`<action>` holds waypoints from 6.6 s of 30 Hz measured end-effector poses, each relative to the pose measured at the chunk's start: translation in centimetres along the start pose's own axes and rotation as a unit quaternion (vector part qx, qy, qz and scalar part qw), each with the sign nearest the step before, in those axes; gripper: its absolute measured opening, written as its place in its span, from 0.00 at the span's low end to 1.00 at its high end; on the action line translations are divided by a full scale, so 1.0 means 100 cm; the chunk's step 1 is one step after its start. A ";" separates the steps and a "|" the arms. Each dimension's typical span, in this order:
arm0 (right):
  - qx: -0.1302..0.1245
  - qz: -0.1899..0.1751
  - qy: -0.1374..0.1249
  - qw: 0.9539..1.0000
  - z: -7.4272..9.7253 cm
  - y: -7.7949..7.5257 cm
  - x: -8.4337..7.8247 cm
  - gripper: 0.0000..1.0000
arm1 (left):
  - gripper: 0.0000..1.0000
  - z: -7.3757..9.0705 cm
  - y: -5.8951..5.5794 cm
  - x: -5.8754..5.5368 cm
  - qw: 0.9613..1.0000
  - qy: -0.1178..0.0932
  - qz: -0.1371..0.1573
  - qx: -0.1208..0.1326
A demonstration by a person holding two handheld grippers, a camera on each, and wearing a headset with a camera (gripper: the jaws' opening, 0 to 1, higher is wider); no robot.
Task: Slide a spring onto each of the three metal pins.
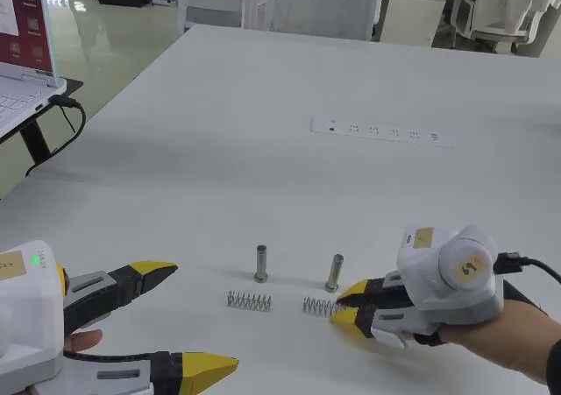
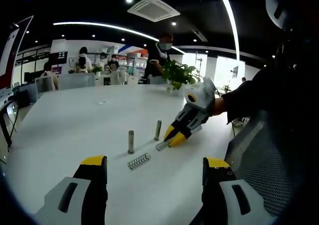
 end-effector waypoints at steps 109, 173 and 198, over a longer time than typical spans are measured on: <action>0.103 0.096 -0.036 0.989 0.020 0.086 0.089 0.09 | 0.06 -0.032 -0.043 0.008 0.976 0.013 -0.091 -0.198; 0.136 0.098 -0.025 0.986 0.016 0.094 0.079 0.10 | 0.02 -0.031 -0.060 0.017 0.967 0.014 -0.098 -0.233; 0.148 0.091 -0.020 0.985 0.027 0.103 0.095 0.09 | 0.04 -0.032 -0.063 0.012 0.964 0.029 -0.112 -0.239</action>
Point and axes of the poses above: the centre of the closed fingertips' face, and the gripper's own axes: z roughly backward along the fingers, y roughly to its left, x roughly out of its top, the point moved 5 cm from there along z, roughly backward along the fingers, and after that the axes turned 11 degrees about -y, right-handed, at the moved point
